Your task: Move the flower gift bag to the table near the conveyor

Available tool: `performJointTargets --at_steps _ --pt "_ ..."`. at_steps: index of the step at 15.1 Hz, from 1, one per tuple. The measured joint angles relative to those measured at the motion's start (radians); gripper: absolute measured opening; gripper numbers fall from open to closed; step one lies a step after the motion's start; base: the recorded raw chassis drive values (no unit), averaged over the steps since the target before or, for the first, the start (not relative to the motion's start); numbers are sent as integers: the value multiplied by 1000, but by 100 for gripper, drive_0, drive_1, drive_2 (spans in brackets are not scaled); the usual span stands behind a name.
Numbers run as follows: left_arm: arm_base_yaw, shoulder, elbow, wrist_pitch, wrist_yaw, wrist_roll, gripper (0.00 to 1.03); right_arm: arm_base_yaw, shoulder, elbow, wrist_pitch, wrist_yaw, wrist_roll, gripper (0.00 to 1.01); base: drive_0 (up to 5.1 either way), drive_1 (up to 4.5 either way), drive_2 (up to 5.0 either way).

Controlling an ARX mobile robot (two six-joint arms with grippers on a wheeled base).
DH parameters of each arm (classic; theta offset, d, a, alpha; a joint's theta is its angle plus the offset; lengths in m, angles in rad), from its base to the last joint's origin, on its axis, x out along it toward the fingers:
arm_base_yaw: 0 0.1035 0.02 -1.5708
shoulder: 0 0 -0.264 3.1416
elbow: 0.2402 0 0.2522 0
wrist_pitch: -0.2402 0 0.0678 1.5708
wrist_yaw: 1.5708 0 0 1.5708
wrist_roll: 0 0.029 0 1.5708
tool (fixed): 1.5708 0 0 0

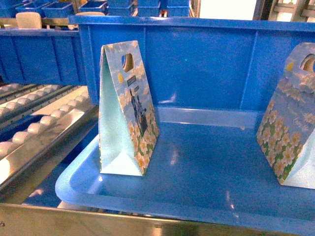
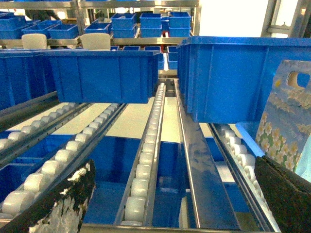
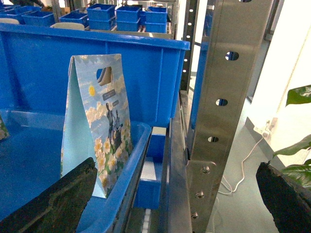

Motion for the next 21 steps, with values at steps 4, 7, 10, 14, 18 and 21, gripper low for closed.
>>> performJointTargets --at_steps 4,7,10,14,18,21 --pt "0 0 0 0 0 0 98 0 0 0 0 0 0 98 0 0 0" --pt "0 0 0 0 0 0 98 0 0 0 0 0 0 98 0 0 0" --pt "0 0 0 0 0 0 98 0 0 0 0 0 0 98 0 0 0" --pt "0 0 0 0 0 0 98 0 0 0 0 0 0 98 0 0 0" --pt "-87 254 0 321 -45 16 98 63 251 0 324 14 -21 98 0 0 0" --pt "-77 492 2 562 -15 16 98 149 469 2 524 57 -24 98 0 0 0"
